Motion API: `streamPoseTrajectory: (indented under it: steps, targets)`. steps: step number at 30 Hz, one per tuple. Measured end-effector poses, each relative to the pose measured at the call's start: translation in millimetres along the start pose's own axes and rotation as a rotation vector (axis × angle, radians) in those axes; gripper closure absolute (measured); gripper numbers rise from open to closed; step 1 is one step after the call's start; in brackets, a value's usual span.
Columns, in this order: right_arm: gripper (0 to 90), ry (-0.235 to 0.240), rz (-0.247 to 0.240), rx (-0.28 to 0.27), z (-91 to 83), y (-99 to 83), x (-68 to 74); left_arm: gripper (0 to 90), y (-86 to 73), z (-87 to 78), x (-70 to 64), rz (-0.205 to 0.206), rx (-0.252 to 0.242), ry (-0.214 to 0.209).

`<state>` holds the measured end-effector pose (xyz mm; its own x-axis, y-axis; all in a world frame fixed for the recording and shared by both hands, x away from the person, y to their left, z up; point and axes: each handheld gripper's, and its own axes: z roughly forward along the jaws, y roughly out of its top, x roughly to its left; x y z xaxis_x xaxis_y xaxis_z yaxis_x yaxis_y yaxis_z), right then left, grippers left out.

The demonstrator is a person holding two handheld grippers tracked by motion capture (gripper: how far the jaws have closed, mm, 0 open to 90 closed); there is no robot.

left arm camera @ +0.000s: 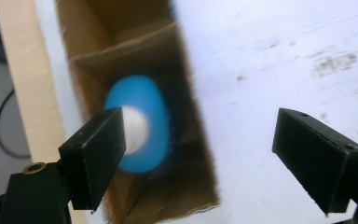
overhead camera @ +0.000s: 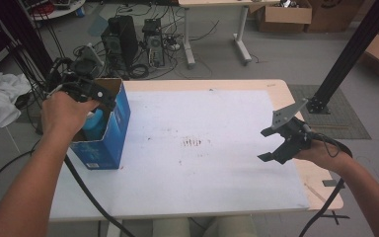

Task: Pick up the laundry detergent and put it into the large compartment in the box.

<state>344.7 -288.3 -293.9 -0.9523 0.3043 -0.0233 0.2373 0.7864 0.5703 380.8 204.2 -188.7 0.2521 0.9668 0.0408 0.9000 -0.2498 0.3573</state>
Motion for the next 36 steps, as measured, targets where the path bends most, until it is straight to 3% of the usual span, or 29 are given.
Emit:
streamPoseTrajectory:
  steps: [3,6,7,10,15,16,20,22,27,28,29,36]
  targets:
    - [16.1,-0.002,0.005,0.002,-0.6,-0.3,0.2,17.6,6.4,-4.1,-17.4,0.066,0.015,-0.008]
    - [16.1,-0.003,0.005,0.002,-1.2,-0.3,0.3,17.6,9.4,-4.0,-25.7,0.101,0.026,-0.018]
    - [16.1,-0.005,0.006,0.001,-1.7,-0.5,0.4,17.7,12.1,-3.5,-34.2,0.135,0.030,-0.029]
    - [16.1,-0.006,0.009,0.001,-2.4,-0.7,1.0,17.9,14.6,-2.9,-42.6,0.168,0.035,-0.042]
    - [16.1,-0.008,0.010,0.015,-3.6,0.1,0.8,18.5,23.2,0.3,-71.4,0.275,0.043,-0.085]
    - [16.1,-0.010,0.008,0.015,-3.7,0.6,0.5,18.6,23.2,0.3,-71.4,0.275,0.043,-0.085]
    - [16.1,-0.012,0.005,0.015,-4.8,2.9,0.1,18.5,29.7,6.3,-100.6,0.372,0.057,-0.109]
    - [16.1,-0.013,0.007,0.013,-5.0,3.4,-0.1,18.5,30.7,7.8,-106.7,0.389,0.058,-0.117]
    - [16.1,-0.013,0.003,0.020,-4.4,4.8,-0.4,18.5,33.3,18.2,-142.0,0.519,0.086,-0.155]
    - [16.1,-0.013,0.003,0.020,-4.4,4.8,-0.4,18.5,33.3,18.2,-142.0,0.519,0.086,-0.155]
    - [16.1,-0.011,0.000,0.020,-4.2,5.4,-0.3,18.5,33.4,21.8,-151.6,0.556,0.094,-0.167]
    - [16.1,-0.009,-0.006,0.021,-3.4,6.5,0.6,18.5,34.2,31.5,-174.7,0.629,0.098,-0.193]
